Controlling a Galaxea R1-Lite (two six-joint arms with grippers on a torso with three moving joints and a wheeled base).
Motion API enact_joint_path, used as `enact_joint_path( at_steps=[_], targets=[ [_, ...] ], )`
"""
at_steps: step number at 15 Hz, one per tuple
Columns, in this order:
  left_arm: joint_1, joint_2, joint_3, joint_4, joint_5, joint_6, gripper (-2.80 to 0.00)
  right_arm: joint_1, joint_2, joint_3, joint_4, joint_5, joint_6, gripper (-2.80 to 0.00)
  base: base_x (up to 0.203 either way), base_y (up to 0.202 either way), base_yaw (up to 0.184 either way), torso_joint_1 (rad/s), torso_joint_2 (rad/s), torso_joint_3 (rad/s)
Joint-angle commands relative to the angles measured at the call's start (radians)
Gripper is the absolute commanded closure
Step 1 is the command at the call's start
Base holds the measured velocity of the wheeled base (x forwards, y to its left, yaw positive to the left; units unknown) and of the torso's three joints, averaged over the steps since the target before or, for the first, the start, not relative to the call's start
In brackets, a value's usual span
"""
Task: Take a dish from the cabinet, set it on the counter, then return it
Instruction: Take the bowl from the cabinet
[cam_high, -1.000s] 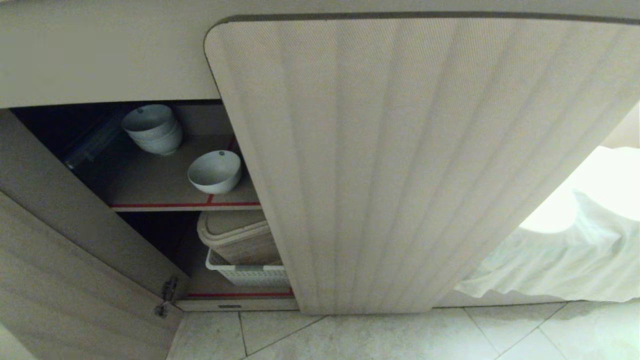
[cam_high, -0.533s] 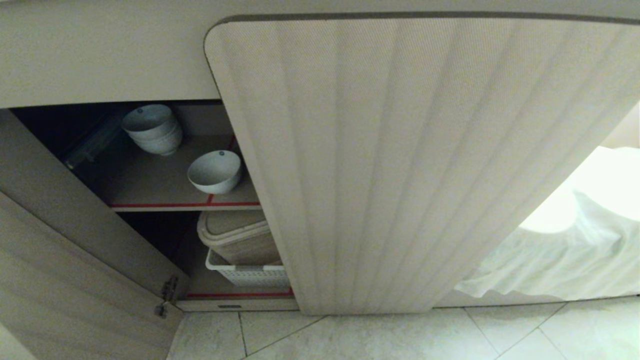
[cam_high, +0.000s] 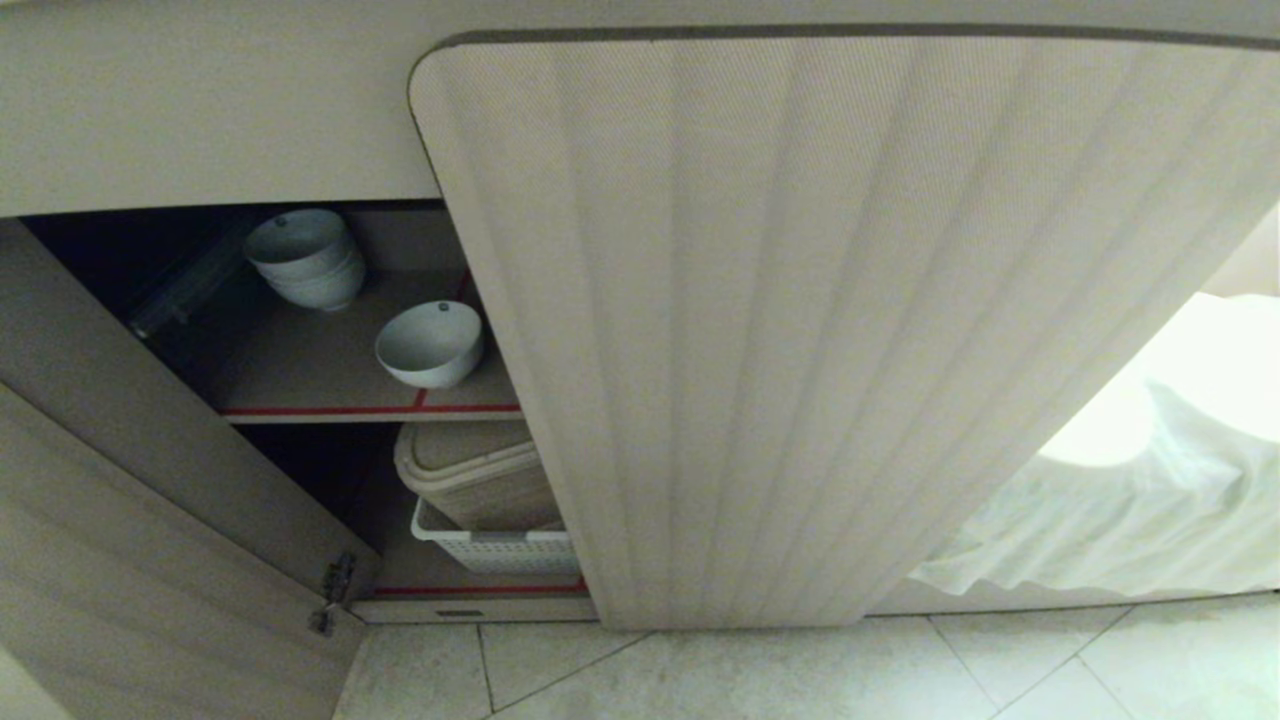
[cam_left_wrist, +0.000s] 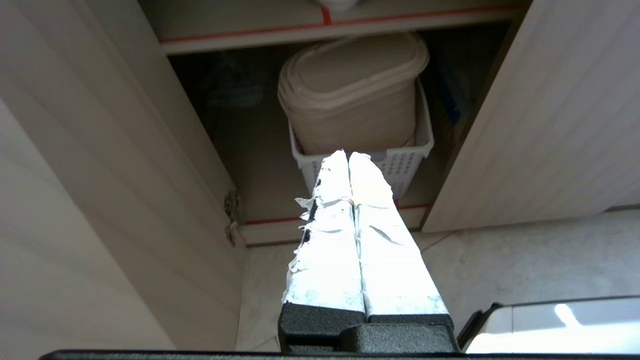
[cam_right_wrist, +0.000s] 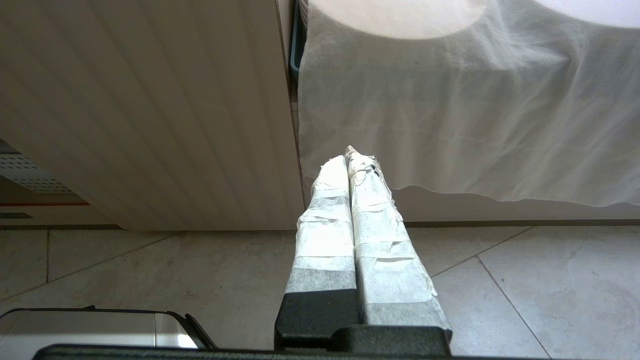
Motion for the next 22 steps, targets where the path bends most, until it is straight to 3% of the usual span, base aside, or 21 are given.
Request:
enact_joint_path(
  at_steps=[1, 7, 12, 19, 22],
  targets=[
    [-0.001, 0.083, -0.042, -0.001, -0.007, -0.007, 0.00, 0.001, 0.000, 0.000, 0.000, 0.000, 0.000, 0.00, 0.000, 0.000, 0.000, 0.000, 0.00, 0.000],
    [-0.007, 0.275, -0.105, -0.008, -0.023, -0.056, 0.00, 0.001, 0.000, 0.000, 0.000, 0.000, 0.000, 0.00, 0.000, 0.000, 0.000, 0.000, 0.00, 0.000],
    [-0.010, 0.523, -0.117, -0.109, -0.049, -0.128, 0.00, 0.001, 0.000, 0.000, 0.000, 0.000, 0.000, 0.00, 0.000, 0.000, 0.000, 0.000, 0.00, 0.000],
    [-0.018, 0.927, -0.121, -0.303, -0.078, -0.329, 0.00, 0.001, 0.000, 0.000, 0.000, 0.000, 0.000, 0.00, 0.000, 0.000, 0.000, 0.000, 0.00, 0.000],
    [-0.061, 1.082, -0.129, -0.386, -0.079, -0.463, 0.00, 0.001, 0.000, 0.000, 0.000, 0.000, 0.000, 0.00, 0.000, 0.000, 0.000, 0.000, 0.00, 0.000]
  ],
)
